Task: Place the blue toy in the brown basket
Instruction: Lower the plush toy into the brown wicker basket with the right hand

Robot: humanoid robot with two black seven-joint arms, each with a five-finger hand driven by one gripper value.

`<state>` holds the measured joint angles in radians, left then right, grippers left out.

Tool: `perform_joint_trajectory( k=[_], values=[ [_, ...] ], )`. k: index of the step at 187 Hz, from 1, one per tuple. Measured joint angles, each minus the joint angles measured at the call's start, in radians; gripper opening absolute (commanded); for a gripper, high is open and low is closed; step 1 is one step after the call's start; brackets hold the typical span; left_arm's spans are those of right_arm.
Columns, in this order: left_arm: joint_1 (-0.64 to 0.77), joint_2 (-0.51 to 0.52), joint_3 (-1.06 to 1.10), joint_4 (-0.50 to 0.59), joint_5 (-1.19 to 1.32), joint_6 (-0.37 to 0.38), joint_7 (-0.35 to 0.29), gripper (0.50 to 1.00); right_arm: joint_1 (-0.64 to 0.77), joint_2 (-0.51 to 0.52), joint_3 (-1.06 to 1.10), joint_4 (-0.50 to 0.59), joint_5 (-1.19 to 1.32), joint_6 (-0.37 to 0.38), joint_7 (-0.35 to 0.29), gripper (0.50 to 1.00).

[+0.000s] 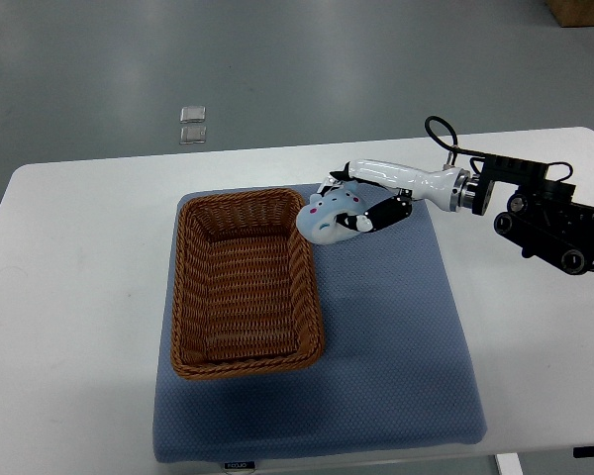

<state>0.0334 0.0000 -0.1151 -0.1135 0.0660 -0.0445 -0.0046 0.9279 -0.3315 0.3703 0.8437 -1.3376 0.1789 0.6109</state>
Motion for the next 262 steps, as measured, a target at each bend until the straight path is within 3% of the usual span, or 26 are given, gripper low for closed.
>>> perform_joint_trajectory(
  k=[94, 151, 165, 174, 185, 192, 262],
  values=[
    [0.000, 0.000, 0.000, 0.000, 0.000, 0.000, 0.000, 1.000, -0.003, 0.256, 0.012, 0.017, 0.000, -0.027, -0.001, 0.500],
    [0.000, 0.000, 0.000, 0.000, 0.000, 0.000, 0.000, 1.000, -0.024, 0.311, -0.005, 0.000, -0.005, -0.020, -0.091, 0.500],
    [0.000, 0.000, 0.000, 0.000, 0.000, 0.000, 0.000, 1.000, -0.035, 0.308, -0.008, -0.004, -0.006, -0.017, -0.096, 0.639],
    [0.000, 0.000, 0.000, 0.000, 0.000, 0.000, 0.000, 1.000, -0.046, 0.303, -0.008, -0.006, -0.006, -0.017, -0.097, 0.784],
    [0.000, 0.000, 0.000, 0.000, 0.000, 0.000, 0.000, 1.000, -0.057, 0.298, -0.008, -0.006, -0.004, -0.017, -0.097, 0.836],
    [0.000, 0.000, 0.000, 0.000, 0.000, 0.000, 0.000, 1.000, -0.062, 0.295, -0.006, -0.007, -0.003, -0.017, -0.097, 0.901],
    [0.000, 0.000, 0.000, 0.000, 0.000, 0.000, 0.000, 1.000, -0.088, 0.262, 0.016, -0.041, 0.033, -0.012, -0.098, 0.911]
  ],
)
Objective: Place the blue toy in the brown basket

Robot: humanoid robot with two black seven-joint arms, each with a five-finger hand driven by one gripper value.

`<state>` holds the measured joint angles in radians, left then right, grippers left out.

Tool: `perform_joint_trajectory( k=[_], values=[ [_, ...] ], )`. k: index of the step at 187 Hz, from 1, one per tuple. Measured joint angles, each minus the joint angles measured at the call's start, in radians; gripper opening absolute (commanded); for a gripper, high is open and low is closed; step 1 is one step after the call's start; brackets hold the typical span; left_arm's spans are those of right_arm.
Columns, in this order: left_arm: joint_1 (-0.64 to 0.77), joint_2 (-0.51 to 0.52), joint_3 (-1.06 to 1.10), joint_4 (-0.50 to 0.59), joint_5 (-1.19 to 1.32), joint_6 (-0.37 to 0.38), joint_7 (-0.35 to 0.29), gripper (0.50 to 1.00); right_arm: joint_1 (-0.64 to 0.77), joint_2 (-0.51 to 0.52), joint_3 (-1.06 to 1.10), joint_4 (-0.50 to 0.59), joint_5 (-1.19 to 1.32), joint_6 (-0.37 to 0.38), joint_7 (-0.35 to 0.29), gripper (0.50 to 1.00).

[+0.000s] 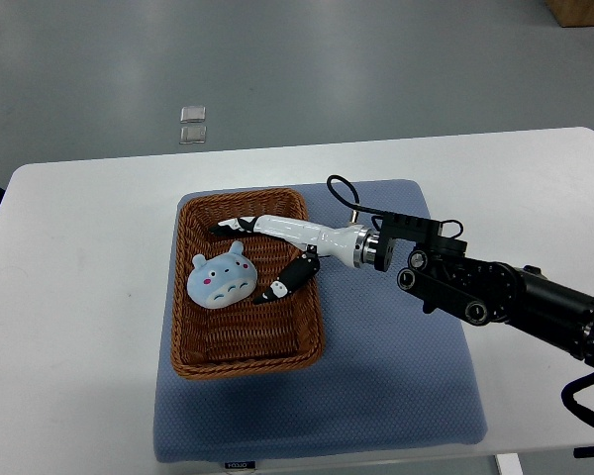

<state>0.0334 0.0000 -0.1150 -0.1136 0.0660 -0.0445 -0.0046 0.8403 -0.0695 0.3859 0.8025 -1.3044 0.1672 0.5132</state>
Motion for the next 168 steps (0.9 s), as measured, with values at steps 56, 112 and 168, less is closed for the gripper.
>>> perform_joint_trajectory(
  k=[56, 112, 168],
  values=[
    [0.000, 0.000, 0.000, 0.000, 0.000, 0.000, 0.000, 1.000, 0.008, -0.107, 0.032, -0.007, 0.458, 0.143, -0.110, 0.911],
    [0.000, 0.000, 0.000, 0.000, 0.000, 0.000, 0.000, 1.000, -0.004, -0.182, 0.111, -0.027, 0.924, 0.292, -0.209, 0.911],
    [0.000, 0.000, 0.000, 0.000, 0.000, 0.000, 0.000, 1.000, -0.068, -0.264, 0.101, -0.030, 1.146, 0.320, -0.316, 0.911]
  ],
)
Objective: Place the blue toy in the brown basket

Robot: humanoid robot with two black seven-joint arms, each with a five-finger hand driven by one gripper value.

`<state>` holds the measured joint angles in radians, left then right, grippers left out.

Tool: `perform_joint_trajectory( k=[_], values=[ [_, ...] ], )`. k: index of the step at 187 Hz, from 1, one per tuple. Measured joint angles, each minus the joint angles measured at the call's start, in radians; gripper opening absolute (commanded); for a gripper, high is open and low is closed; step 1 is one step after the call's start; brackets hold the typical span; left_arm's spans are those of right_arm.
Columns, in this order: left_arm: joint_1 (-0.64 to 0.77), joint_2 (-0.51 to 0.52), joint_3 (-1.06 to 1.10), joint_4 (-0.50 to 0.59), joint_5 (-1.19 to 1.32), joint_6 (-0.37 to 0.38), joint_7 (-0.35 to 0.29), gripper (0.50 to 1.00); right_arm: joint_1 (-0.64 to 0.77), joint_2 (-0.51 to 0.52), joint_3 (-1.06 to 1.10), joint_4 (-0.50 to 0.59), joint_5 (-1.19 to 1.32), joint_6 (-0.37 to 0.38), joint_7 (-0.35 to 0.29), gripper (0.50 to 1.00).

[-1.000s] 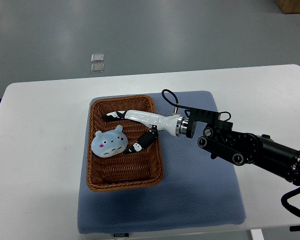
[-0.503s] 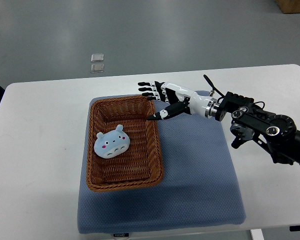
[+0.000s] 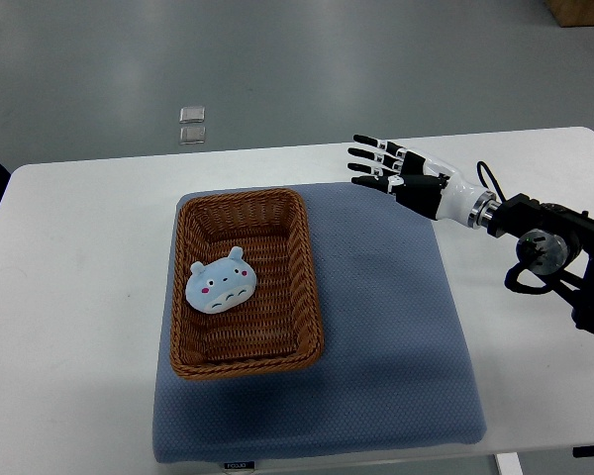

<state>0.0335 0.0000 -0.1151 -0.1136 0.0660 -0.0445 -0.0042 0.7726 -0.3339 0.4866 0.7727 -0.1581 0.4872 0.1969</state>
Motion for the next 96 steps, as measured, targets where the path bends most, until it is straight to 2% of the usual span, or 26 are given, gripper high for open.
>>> perform_joint_trajectory(
  k=[33, 96],
  values=[
    [0.000, 0.000, 0.000, 0.000, 0.000, 0.000, 0.000, 1.000, -0.035, -0.009, 0.000, -0.016, 0.068, -0.001, -0.069, 0.911],
    [0.000, 0.000, 0.000, 0.000, 0.000, 0.000, 0.000, 1.000, -0.066, -0.008, 0.020, -0.032, 0.075, -0.003, -0.070, 0.913]
  ],
)
